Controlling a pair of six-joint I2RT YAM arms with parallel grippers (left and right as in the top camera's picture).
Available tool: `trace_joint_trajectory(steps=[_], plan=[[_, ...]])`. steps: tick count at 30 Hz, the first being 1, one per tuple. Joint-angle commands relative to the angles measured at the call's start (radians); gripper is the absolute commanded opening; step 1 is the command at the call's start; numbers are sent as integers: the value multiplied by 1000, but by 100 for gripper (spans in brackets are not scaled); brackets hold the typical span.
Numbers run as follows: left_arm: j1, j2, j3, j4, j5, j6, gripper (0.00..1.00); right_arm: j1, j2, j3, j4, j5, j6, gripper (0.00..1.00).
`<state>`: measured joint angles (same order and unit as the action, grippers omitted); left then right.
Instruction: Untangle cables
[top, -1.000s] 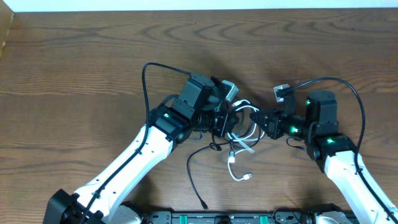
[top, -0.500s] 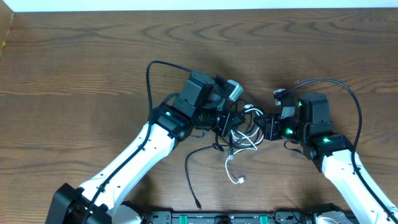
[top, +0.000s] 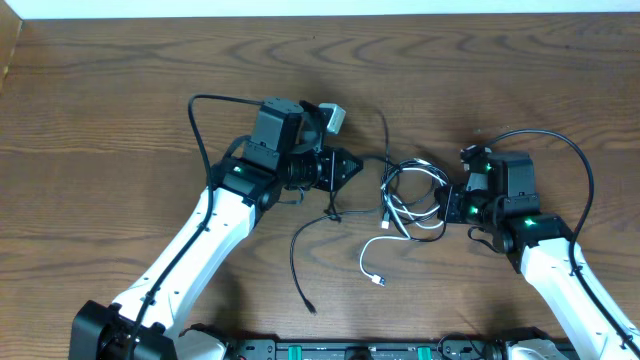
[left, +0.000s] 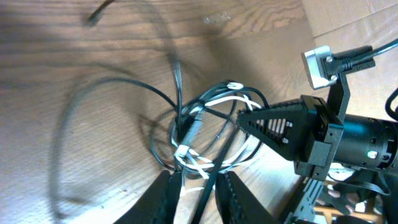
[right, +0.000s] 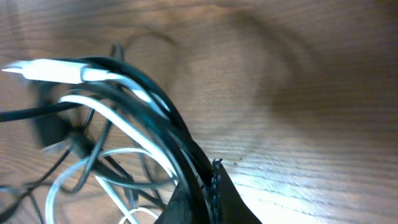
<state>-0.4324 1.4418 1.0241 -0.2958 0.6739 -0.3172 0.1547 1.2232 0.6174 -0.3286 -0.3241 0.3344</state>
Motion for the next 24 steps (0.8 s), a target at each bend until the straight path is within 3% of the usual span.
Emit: trace_joint_trajectory(steps=[1, 3, 5, 7, 12, 20, 24], plan=[[-13, -23, 12, -2, -6, -32, 27, -3, 0, -3, 23, -66, -2, 1], [-14, -23, 12, -2, -12, -33, 30, -3, 0, -3, 34, -100, -3, 1], [-14, -23, 12, -9, -13, -33, 43, -3, -2, -3, 47, -159, -23, 1], [-14, -22, 12, -18, -13, -32, 47, -3, -6, -3, 66, -246, -63, 1], [-14, -22, 12, -60, -13, -17, 47, -3, -27, -3, 106, -341, -104, 1], [-53, -22, 12, -98, -19, 205, 46, -3, -63, -3, 100, -398, -39, 1], [-98, -22, 12, -98, -138, 209, 46, -3, -63, -3, 96, -491, -39, 1]])
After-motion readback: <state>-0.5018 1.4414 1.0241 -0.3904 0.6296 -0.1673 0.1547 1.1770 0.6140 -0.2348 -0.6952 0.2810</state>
